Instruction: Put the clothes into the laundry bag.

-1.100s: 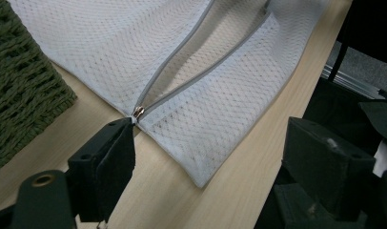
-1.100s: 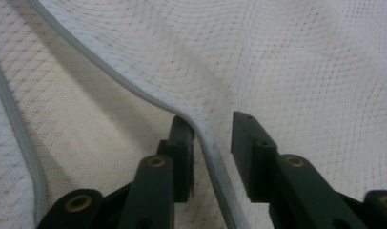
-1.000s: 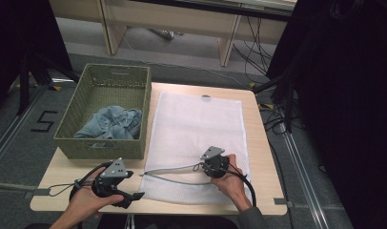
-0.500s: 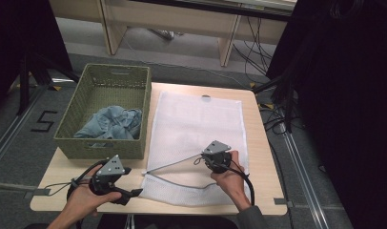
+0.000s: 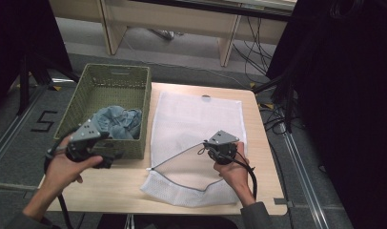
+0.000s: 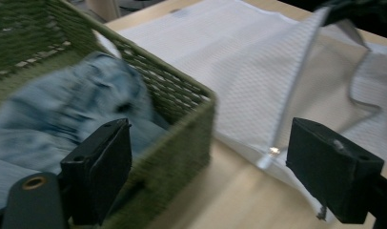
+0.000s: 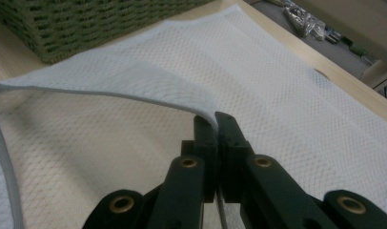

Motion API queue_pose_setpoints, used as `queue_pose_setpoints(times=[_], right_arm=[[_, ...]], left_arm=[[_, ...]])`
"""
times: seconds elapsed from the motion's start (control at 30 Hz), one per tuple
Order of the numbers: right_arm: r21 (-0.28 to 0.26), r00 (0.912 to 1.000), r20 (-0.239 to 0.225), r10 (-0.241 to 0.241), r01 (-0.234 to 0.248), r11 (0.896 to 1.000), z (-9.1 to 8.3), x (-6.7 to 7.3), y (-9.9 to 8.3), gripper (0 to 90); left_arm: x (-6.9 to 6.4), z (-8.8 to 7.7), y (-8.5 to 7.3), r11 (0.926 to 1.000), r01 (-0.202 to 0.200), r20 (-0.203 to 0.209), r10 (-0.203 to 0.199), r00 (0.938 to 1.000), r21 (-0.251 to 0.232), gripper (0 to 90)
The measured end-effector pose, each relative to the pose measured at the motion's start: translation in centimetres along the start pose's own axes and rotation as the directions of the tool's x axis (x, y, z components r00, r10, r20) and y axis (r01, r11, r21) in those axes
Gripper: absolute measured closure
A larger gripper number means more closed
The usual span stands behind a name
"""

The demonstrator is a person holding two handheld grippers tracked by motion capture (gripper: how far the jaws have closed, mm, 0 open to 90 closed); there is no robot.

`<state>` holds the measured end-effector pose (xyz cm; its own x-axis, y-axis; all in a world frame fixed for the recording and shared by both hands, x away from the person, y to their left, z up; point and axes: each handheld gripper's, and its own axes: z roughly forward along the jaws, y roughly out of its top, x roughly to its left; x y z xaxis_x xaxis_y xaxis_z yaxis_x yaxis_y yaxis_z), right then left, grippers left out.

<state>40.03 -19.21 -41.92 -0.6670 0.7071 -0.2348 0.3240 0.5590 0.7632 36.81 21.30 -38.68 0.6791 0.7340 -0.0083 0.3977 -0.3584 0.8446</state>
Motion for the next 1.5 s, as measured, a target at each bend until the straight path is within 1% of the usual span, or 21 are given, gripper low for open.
queue_pose_setpoints(times=[0.07,0.2,0.27,0.33,0.4,0.43,0.5,0.57,0.63,0.7,0.77,0.9,0.97,1.0,1.2,1.23,1.27,1.3,1.33,1.4,1.5], right_arm=[[-0.010,1.0000,0.003,-0.004,0.004,1.000,-0.1,-0.1,0.3,89.1],[-0.036,1.0000,-0.005,-0.007,0.006,0.999,-0.8,-0.3,1.1,89.1],[-0.034,1.0000,0.002,0.000,0.000,0.999,-0.9,-0.3,1.2,89.1],[-0.041,0.9999,0.014,-0.001,0.002,0.999,-0.9,-0.4,1.2,89.1],[-0.057,0.9992,0.020,-0.033,0.035,0.998,-0.9,-0.7,1.2,89.1],[-0.056,0.9995,0.032,-0.003,0.005,0.998,-1.0,-0.5,1.1,89.1],[-0.057,0.9995,0.032,-0.004,0.005,0.998,-1.0,-0.5,1.1,89.1],[-0.042,0.9997,0.021,-0.009,0.010,0.999,-1.0,-0.5,1.1,89.1],[-0.047,0.9997,0.024,0.000,0.002,0.999,-0.8,-0.5,1.0,89.1],[-0.040,0.9997,0.024,-0.001,0.002,0.999,-0.7,-0.5,0.8,89.1],[-0.036,0.9997,0.023,0.006,-0.005,0.999,-0.6,-0.6,0.7,89.0],[-0.023,0.9999,0.013,-0.002,0.003,1.000,-0.6,-0.8,0.5,89.0],[-0.032,0.9998,0.019,0.000,0.000,0.999,-0.5,-0.8,0.5,89.0],[-0.031,0.9998,0.019,0.001,-0.001,1.000,-0.5,-0.6,0.5,89.0],[-0.017,0.9998,0.012,-0.013,0.013,1.000,-0.4,-0.6,0.5,88.9],[-0.024,0.9999,0.013,-0.010,0.010,1.000,-0.3,-0.5,0.5,88.8],[-0.025,0.9997,0.022,-0.005,0.005,1.000,-0.2,-0.3,0.5,88.8],[-0.025,0.9997,0.022,-0.005,0.005,1.000,-0.2,-0.3,0.5,88.8],[-0.017,0.9999,0.015,0.002,-0.002,1.000,-0.2,-0.2,0.4,88.8],[-0.010,0.9999,0.010,-0.009,0.009,1.000,-0.2,-0.4,0.4,88.7],[-0.010,1.0000,0.008,-0.005,0.005,1.000,-0.2,-0.4,0.4,88.7]], left_arm=[[1.7,0.2,1.0,0.9997,-0.004,-0.014,0.004,0.9999,0.026,14.6],[5.2,1.1,2.9,0.9947,-0.013,-0.101,0.023,0.9946,0.102,14.7],[6.9,1.8,3.7,0.9789,-0.016,-0.113,0.040,0.9927,0.204,15.0],[8.3,3.0,4.0,0.9736,-0.005,-0.164,0.044,0.9856,0.228,16.1],[9.9,4.0,4.3,0.9654,0.000,-0.155,0.042,0.9870,0.261,16.1],[10.5,4.5,4.3,0.9675,0.022,-0.155,0.018,0.9878,0.252,16.4],[11.8,5.6,4.1,0.9695,0.044,-0.124,-0.014,0.9922,0.241,16.3],[13.0,6.7,3.6,0.9557,0.063,-0.049,-0.051,0.9975,0.288,16.4],[13.6,7.8,3.1,0.9560,0.084,-0.026,-0.080,0.9965,0.281,16.6],[13.9,8.7,2.8,0.9450,0.097,0.026,-0.111,0.9935,0.312,16.6],[14.2,9.2,2.7,0.9330,0.060,0.090,-0.098,0.9911,0.355,14.6],[13.2,10.0,2.8,0.9296,0.031,0.147,-0.091,0.9850,0.367,12.9],[12.5,10.3,2.8,0.9193,-0.043,0.189,-0.035,0.9814,0.391,11.8],[12.3,10.4,2.9,0.9161,-0.063,0.190,-0.015,0.9817,0.396,11.2],[11.9,12.0,2.2,0.8924,-0.076,0.128,0.021,0.9915,0.445,8.8],[11.7,12.6,1.7,0.8847,-0.089,0.118,0.039,0.9923,0.458,5.4],[11.6,13.3,1.2,0.8659,-0.095,0.099,0.052,0.9937,0.491,0.0],[11.9,13.9,0.9,0.8211,-0.154,0.104,0.116,0.9878,0.550,0.0],[11.8,14.5,0.4,0.8026,-0.162,0.088,0.136,0.9868,0.574,0.0],[11.6,15.5,-0.4,0.8012,-0.161,0.081,0.140,0.9868,0.576,0.0],[11.6,16.0,-0.3,0.7864,-0.145,0.062,0.136,0.9888,0.600,1.3]])
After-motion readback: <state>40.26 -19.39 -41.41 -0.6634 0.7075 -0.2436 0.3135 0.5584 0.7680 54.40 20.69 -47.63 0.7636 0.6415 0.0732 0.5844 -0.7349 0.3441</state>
